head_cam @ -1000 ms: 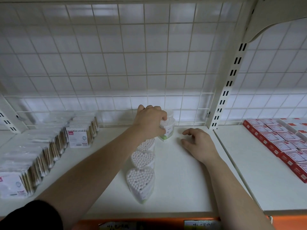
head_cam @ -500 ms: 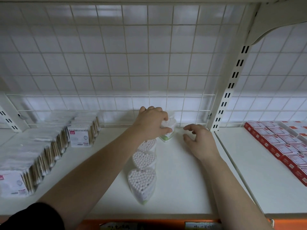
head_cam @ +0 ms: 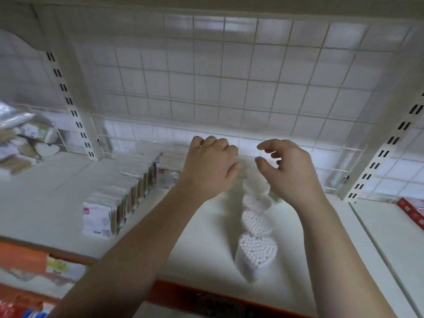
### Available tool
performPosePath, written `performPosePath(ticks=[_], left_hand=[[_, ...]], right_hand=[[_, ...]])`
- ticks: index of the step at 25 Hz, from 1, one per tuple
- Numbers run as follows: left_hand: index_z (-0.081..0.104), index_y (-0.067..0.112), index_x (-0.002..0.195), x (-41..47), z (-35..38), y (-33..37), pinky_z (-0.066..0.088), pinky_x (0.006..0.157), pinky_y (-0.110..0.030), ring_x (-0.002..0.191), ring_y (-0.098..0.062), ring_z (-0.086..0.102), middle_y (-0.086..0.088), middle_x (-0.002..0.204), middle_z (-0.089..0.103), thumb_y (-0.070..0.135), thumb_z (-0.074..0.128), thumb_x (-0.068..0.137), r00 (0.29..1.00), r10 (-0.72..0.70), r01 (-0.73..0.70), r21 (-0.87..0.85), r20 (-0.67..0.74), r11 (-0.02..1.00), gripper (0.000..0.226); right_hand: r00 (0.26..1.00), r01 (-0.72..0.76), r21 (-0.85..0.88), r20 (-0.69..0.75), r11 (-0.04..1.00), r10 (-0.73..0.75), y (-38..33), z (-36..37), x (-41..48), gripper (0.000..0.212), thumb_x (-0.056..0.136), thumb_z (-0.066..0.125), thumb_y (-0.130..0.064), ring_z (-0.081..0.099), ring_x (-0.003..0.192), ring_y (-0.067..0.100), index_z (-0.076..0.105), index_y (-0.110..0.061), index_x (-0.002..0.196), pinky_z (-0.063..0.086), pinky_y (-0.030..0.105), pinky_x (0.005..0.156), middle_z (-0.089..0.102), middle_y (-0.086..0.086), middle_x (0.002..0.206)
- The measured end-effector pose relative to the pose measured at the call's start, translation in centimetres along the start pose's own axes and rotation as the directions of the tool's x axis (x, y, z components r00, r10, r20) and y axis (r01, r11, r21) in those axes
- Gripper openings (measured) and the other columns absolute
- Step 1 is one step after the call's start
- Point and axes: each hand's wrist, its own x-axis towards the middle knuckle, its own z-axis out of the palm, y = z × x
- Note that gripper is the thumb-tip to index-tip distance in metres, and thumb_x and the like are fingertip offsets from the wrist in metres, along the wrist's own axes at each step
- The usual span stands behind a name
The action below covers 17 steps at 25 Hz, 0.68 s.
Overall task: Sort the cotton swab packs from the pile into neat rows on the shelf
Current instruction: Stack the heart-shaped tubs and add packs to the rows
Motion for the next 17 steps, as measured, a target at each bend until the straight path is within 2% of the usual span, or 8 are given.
performPosePath(ticks=[2,5,9,17], left_hand=[[0.068,0.02,0.091,-1.5,-1.7,-3.0,0.037,0.076,-0.038,0.079,-0.025,0.058,0.002,0.084,0.064,0.042,0.04,0.081,0.998,-0.056,0.057,0.009,-0.022,0.998,0.037],[0.068,0.02,0.096,-4.0,-4.3,-8.2,0.037,0.08,-0.039,0.085,-0.025,0.059,0.002,0.09,0.066,0.042,0.045,0.082,0.988,-0.145,0.145,0.0,-0.058,0.989,0.034],[0.067,0.021,0.104,-7.2,-6.8,-15.8,0.035,0.082,-0.039,0.09,-0.024,0.059,0.001,0.095,0.066,0.039,0.053,0.085,0.975,-0.201,0.203,0.012,-0.095,0.979,0.03],[0.068,0.022,0.098,-15.1,-8.0,-31.8,0.036,0.081,-0.038,0.086,-0.024,0.06,0.003,0.09,0.065,0.038,0.052,0.08,0.943,-0.327,0.329,0.032,-0.065,0.944,0.028]], right_hand=[[1.0,0.027,0.007,0.015,1.0,-0.027,-3.1,1.6,0.3,0.024,0.086,0.062,-0.023,0.055,0.092,0.01,0.064,-0.024,0.11,0.046,0.028,0.082,0.06,-0.006,0.104],[0.997,0.074,0.01,0.032,0.997,-0.075,-8.4,4.6,1.3,0.023,0.086,0.061,-0.023,0.057,0.091,0.012,0.064,-0.023,0.11,0.048,0.032,0.083,0.061,-0.003,0.106],[0.994,0.103,0.048,0.026,0.993,-0.105,-15.0,10.1,2.6,0.023,0.086,0.062,-0.024,0.058,0.09,0.013,0.064,-0.024,0.109,0.045,0.027,0.08,0.062,-0.002,0.106],[0.983,0.126,0.151,0.116,0.98,-0.144,-26.7,25.4,4.3,0.023,0.085,0.062,-0.022,0.057,0.093,0.012,0.066,-0.023,0.107,0.049,0.033,0.085,0.063,-0.002,0.107]])
